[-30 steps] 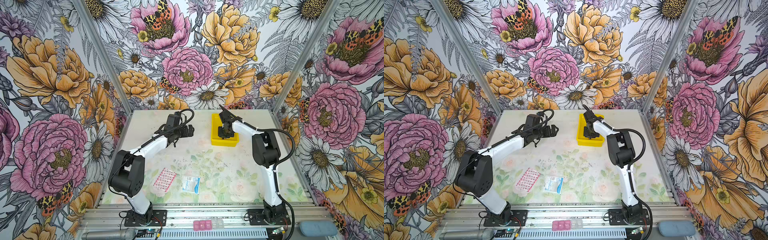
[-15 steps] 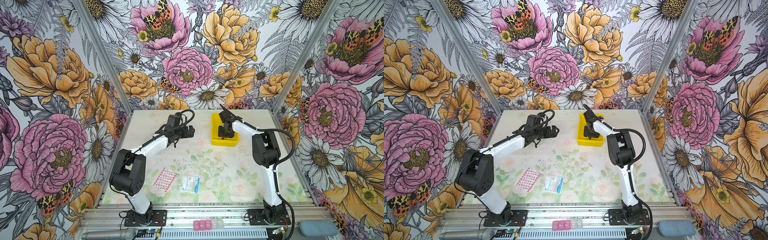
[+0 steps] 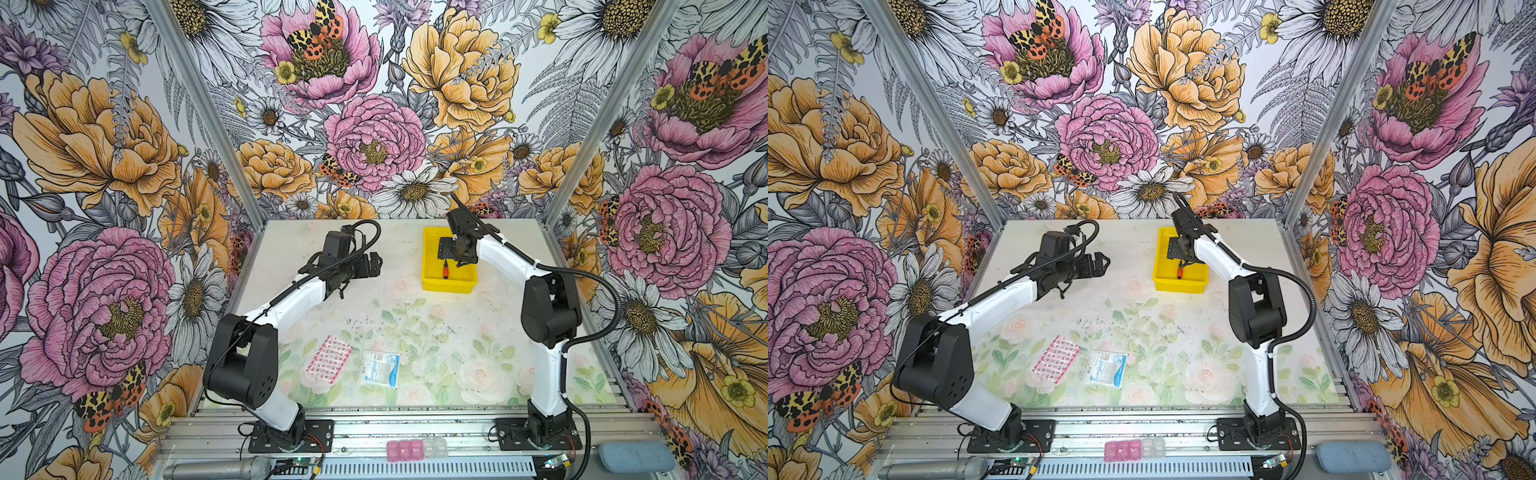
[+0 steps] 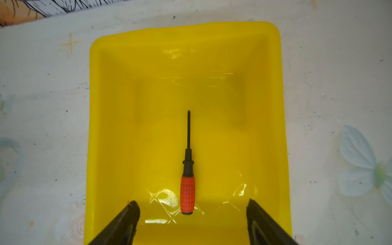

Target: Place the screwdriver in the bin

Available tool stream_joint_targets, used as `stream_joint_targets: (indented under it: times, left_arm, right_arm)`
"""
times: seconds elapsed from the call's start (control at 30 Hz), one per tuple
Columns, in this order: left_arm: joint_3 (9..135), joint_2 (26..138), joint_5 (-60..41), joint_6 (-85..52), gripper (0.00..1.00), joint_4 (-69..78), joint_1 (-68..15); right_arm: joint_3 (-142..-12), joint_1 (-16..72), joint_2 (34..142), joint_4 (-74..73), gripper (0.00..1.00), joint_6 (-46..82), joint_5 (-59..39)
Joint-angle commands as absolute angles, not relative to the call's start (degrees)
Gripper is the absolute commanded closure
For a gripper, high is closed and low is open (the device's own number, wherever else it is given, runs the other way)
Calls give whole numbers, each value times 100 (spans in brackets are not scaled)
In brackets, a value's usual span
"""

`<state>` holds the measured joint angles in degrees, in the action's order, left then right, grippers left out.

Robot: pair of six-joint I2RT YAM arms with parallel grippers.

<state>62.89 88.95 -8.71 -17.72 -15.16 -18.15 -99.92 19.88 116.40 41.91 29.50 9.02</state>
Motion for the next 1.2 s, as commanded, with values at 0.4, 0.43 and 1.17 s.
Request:
stream_joint_targets:
  times: [0.4, 0.43, 1.17]
  left_arm:
    - [5075, 7439, 273, -1394, 1, -1950, -1069]
    - [5029, 7333, 519, -1354, 1, -2036, -1067]
    - [2103, 5752, 1604, -241, 1, 1293, -788]
  right_arm:
    - [-7760, 2180, 9036, 4140, 0, 3155, 2287]
    - [-7564, 2175, 8819, 4140, 0, 3164, 2445]
    - [-3012, 654, 6061, 576, 0, 1439, 2456]
